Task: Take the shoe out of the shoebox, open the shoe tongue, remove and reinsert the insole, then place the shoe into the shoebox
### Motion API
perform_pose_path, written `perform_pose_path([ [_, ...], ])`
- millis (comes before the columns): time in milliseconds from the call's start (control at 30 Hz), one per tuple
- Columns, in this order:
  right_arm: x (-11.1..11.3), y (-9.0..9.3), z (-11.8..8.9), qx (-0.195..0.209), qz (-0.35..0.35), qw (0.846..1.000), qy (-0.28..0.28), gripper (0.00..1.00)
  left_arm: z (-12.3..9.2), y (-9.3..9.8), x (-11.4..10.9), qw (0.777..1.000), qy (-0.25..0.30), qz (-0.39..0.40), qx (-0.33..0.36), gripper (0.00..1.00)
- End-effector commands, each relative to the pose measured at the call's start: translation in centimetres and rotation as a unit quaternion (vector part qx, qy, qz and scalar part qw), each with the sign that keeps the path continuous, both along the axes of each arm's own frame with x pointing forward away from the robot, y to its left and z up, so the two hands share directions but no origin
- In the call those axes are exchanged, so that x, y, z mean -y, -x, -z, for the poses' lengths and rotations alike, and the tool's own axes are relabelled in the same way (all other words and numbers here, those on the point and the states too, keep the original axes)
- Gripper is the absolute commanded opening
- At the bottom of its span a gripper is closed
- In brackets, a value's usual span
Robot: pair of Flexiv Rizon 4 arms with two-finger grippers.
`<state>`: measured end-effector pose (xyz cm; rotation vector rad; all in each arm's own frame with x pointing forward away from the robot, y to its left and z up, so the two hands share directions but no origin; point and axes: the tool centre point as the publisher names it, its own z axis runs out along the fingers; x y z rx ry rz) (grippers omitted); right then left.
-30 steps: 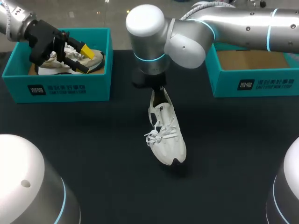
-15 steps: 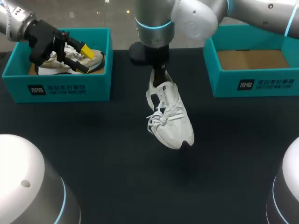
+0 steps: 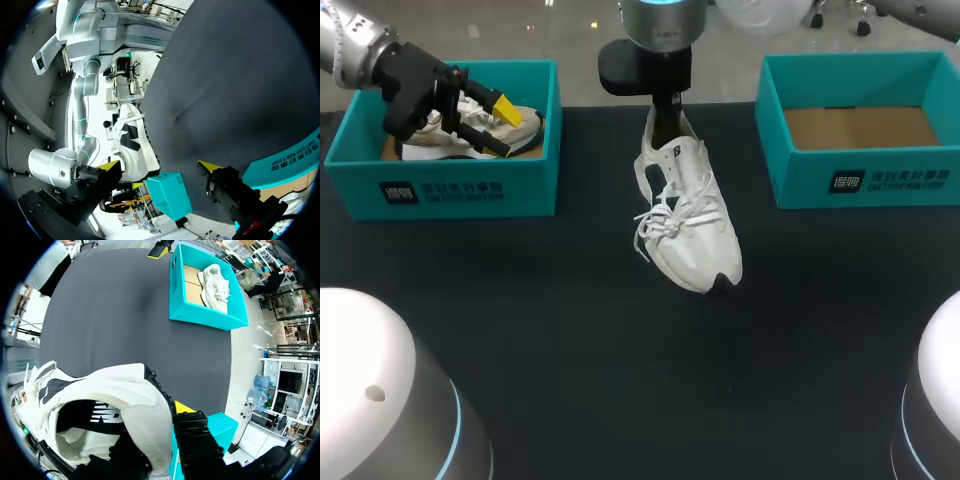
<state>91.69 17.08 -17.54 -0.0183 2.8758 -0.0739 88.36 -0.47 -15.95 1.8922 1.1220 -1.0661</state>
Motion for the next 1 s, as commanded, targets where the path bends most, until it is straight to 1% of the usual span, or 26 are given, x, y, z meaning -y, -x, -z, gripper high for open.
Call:
perform_pose_path([
  [33, 0.1, 0.1, -0.2, 0.0, 0.0, 1.0, 0.0, 0.0, 0.0, 0.0, -0.1, 1.0, -0.001, 0.001, 0.001, 1.0],
  [267, 0.1, 0.1, -0.2, 0.0, 0.0, 1.0, 0.0, 0.0, 0.0, 0.0, -0.1, 1.0, -0.001, 0.001, 0.001, 1.0],
  [367, 2.5, -1.9, -0.3, 0.0, 0.009, 1.0, -0.011, 0.0, 0.0, 0.0, -0.1, 1.0, -0.001, 0.001, 0.001, 1.0],
  [467, 4.9, -4.1, -0.2, 0.009, 0.003, 1.0, 0.002, 0.0, 0.0, 0.0, -0.1, 1.0, -0.001, 0.001, 0.001, 1.0],
  [633, 8.2, -6.7, -0.8, 0.017, -0.016, 1.0, 0.008, 0.0, 0.0, 0.0, -0.1, 1.0, -0.001, 0.001, 0.001, 1.0],
  [767, 10.4, -7.8, -0.9, 0.026, -0.038, 0.999, 0.028, 0.0, 0.0, 0.0, -0.1, 1.0, -0.001, 0.001, 0.001, 1.0],
  [900, 12.6, -8.9, -0.8, 0.015, -0.037, 0.999, 0.036, 0.0, 0.0, 0.0, -0.1, 1.0, -0.001, 0.001, 0.001, 1.0],
  [1000, 12.6, -8.9, -0.8, 0.015, -0.037, 0.999, 0.036, 0.0, 0.0, 0.0, -0.1, 1.0, -0.001, 0.001, 0.001, 1.0],
])
